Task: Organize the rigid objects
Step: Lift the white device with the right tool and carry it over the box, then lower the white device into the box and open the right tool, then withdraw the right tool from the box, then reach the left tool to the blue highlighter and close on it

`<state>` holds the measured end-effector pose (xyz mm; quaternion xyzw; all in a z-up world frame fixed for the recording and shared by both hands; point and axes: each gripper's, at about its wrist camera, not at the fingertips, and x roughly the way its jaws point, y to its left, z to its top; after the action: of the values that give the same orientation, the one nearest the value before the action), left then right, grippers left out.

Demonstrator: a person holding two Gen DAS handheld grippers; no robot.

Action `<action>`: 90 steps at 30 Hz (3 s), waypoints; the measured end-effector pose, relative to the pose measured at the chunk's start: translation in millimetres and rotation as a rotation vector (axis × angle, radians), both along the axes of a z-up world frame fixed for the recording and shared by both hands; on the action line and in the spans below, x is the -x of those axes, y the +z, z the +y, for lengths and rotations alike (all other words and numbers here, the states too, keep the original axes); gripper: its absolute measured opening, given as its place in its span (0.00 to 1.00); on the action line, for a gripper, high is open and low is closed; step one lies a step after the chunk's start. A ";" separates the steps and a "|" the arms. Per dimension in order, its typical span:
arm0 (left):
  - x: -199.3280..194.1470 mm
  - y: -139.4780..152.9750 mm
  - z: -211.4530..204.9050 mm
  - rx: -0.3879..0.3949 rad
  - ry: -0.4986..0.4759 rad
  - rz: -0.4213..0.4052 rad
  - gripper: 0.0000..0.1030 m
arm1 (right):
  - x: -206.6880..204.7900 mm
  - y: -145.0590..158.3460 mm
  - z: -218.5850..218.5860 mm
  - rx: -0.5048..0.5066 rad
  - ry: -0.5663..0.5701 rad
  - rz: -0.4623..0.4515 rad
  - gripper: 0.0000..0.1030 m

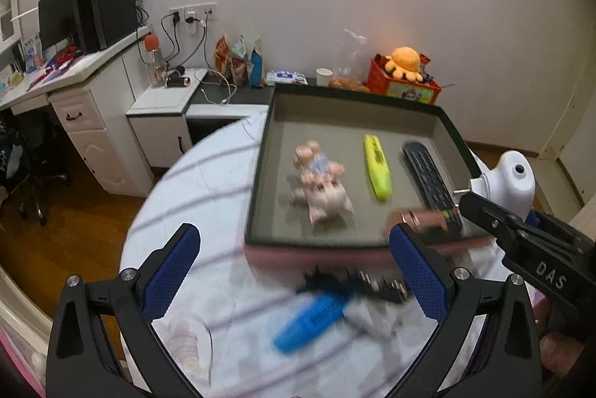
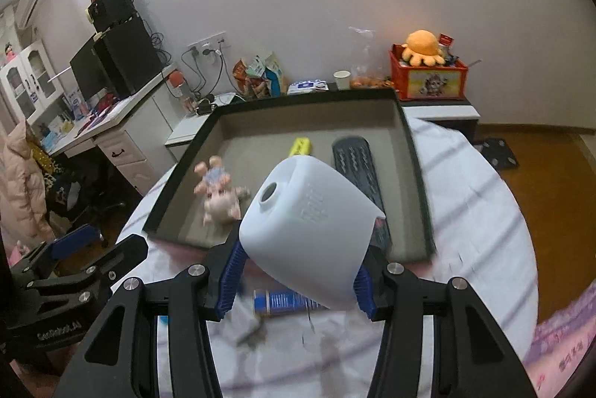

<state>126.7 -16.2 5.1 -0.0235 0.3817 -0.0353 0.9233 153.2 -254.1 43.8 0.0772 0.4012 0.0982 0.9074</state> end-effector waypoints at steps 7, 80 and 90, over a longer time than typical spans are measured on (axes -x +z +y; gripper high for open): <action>-56.9 -14.3 12.1 -0.025 0.032 0.047 1.00 | -81.9 -11.3 34.2 0.001 0.087 0.061 0.50; 33.7 -79.2 -19.5 -0.026 -0.088 0.192 0.94 | 116.6 -15.0 -53.2 -0.052 -0.084 0.052 0.78; 7.4 -98.9 -34.0 -0.083 -0.186 0.199 0.84 | 98.3 -25.8 -41.0 -0.029 -0.081 0.089 0.78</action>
<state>119.4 -50.2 -93.7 0.0470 0.4730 -0.1026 0.8738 54.9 -295.1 18.1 0.1107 0.4362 0.0636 0.8908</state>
